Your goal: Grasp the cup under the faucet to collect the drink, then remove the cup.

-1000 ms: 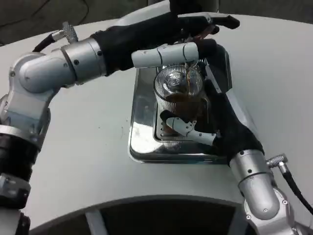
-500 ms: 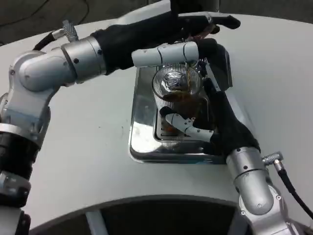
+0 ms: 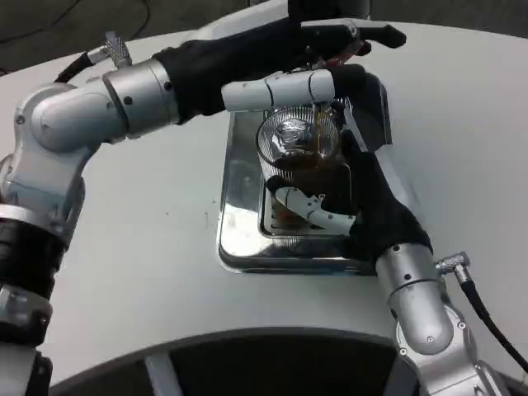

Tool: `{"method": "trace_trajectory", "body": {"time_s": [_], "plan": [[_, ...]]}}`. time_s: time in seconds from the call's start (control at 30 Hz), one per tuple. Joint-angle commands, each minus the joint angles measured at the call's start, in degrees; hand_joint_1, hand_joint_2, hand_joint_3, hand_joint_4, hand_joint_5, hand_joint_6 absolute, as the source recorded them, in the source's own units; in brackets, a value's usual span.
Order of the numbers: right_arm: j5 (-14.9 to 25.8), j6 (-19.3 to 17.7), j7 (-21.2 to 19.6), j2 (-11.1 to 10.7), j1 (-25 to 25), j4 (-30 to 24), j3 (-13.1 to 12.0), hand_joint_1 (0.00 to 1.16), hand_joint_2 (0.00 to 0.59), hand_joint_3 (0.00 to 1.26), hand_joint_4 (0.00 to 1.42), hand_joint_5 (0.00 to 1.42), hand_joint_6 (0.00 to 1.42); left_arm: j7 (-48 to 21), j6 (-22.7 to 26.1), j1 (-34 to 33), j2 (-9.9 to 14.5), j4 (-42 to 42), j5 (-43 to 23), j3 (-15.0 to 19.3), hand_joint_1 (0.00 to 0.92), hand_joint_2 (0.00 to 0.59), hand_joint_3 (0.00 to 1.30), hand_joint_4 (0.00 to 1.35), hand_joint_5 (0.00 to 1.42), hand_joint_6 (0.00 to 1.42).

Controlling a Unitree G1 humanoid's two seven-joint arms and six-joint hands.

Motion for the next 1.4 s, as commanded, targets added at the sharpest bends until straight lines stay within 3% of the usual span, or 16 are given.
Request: {"method": "trace_trajectory", "body": {"time_s": [0.03, 0.3, 0.57, 1.03, 1.4], "plan": [[1.2, -1.2, -0.8, 1.2, -0.8, 2.0, -0.1, 0.73, 0.226, 0.00, 0.00, 0.04, 0.00, -1.5, 0.7, 1.3, 0.7, 2.6, 2.8, -1.8, 0.000, 0.124, 0.16, 0.04, 0.07, 0.06], [2.2, -2.5, -2.1, 2.0, -2.0, 4.6, -0.1, 0.73, 0.227, 0.00, 0.05, 0.10, 0.00, -1.5, -0.8, 0.7, 0.7, 4.7, 3.2, -2.0, 0.000, 0.124, 0.16, 0.04, 0.07, 0.06], [2.2, -3.6, -4.8, 3.4, -2.4, 7.2, 0.1, 0.73, 0.227, 0.09, 0.14, 0.16, 0.04, -1.7, -1.9, 0.9, 1.1, 5.2, 3.5, -2.1, 0.000, 0.124, 0.16, 0.05, 0.07, 0.06], [1.4, -6.2, -11.1, 6.0, -2.3, 10.1, 0.5, 0.77, 0.234, 0.25, 0.27, 0.30, 0.16, -2.2, -2.5, 2.1, 2.3, 4.2, 3.0, -1.8, 0.000, 0.112, 0.16, 0.05, 0.07, 0.06], [1.0, -7.5, -14.0, 6.9, -1.2, 9.4, 0.6, 0.77, 0.234, 0.43, 0.48, 0.48, 0.36, -2.1, -3.4, 3.6, 2.6, 1.1, 0.7, -0.2, 0.000, 0.110, 0.15, 0.06, 0.11, 0.09]]}}
